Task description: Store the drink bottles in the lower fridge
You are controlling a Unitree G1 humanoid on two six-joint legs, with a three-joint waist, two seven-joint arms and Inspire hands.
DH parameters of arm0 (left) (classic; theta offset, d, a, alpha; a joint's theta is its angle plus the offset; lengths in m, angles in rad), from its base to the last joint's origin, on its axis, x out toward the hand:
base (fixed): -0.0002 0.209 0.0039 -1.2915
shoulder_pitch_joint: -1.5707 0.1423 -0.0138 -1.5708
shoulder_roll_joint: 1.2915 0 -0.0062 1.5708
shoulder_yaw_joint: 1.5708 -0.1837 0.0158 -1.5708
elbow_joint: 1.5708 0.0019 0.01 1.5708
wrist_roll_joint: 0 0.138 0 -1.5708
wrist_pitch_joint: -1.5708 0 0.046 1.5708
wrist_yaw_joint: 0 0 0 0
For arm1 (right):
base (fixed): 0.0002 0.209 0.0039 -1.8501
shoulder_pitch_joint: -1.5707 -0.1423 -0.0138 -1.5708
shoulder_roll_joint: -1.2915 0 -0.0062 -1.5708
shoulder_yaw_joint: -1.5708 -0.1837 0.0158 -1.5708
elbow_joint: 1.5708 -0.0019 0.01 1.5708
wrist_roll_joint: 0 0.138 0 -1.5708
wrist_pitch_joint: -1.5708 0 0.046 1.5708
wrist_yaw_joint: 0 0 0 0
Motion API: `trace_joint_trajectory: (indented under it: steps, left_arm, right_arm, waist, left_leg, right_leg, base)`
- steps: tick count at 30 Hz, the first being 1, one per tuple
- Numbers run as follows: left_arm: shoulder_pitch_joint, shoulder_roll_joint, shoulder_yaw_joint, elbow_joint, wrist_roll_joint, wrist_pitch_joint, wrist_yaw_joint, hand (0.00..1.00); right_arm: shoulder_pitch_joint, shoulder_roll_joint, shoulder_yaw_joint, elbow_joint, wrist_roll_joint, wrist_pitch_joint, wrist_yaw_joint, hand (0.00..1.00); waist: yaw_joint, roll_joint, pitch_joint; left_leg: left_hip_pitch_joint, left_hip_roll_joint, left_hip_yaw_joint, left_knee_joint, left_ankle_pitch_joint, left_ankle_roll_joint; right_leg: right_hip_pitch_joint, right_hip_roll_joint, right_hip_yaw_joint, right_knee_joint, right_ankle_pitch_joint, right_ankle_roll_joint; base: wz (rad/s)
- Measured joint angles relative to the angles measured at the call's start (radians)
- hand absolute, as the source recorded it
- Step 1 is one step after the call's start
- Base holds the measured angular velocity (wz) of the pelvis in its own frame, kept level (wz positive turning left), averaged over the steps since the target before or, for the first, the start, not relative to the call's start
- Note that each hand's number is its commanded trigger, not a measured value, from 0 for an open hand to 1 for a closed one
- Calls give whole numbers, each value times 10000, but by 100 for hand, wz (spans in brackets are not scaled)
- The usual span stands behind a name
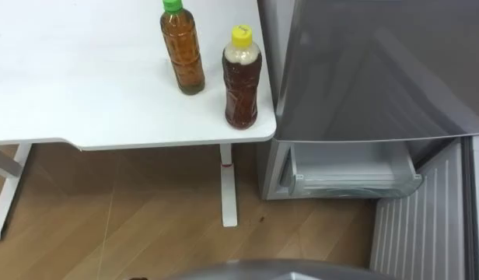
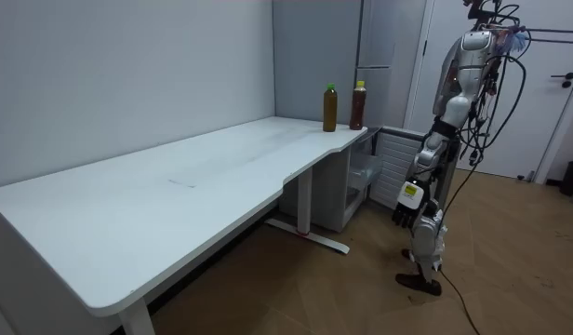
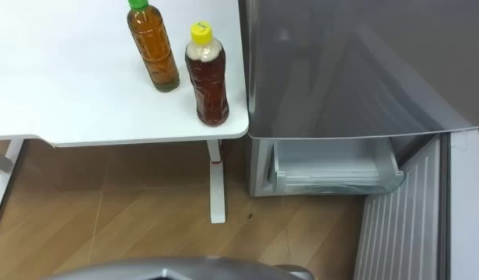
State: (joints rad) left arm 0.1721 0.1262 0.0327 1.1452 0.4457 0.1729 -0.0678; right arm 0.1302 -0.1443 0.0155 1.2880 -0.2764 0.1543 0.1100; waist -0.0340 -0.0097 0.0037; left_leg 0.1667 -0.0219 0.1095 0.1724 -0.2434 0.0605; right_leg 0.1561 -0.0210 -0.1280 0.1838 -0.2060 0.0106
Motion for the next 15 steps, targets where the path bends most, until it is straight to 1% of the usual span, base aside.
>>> trace_joint_trajectory:
  steps: [8,11,15]
  left_arm:
    - [27,2,34,47,-54,5,-1,0]
    - [0,0,69,209,-219,9,102,0]
    - [1,0,413,225,-351,7,299,0]
  right_arm:
    - [-5,-1,7,-3,-98,-1,-9,0]
    - [-28,0,-11,57,-96,0,-10,0]
    - [-96,1,-6,337,-78,6,-83,0]
  waist:
    - [32,-38,-16]
    - [43,-55,-11]
    - [112,-101,-14]
  left_leg:
    - [-21,-1,-9,-16,3,-6]
    - [-14,2,-33,-34,4,-8]
    - [-19,4,-31,-33,2,-8]
  right_leg:
    - [12,21,5,-139,-11,-3]
    - [19,23,-2,-130,-11,-4]
    - [24,24,18,-116,-9,-6]
  base:
    - [0]
    - [0]
    - [0]
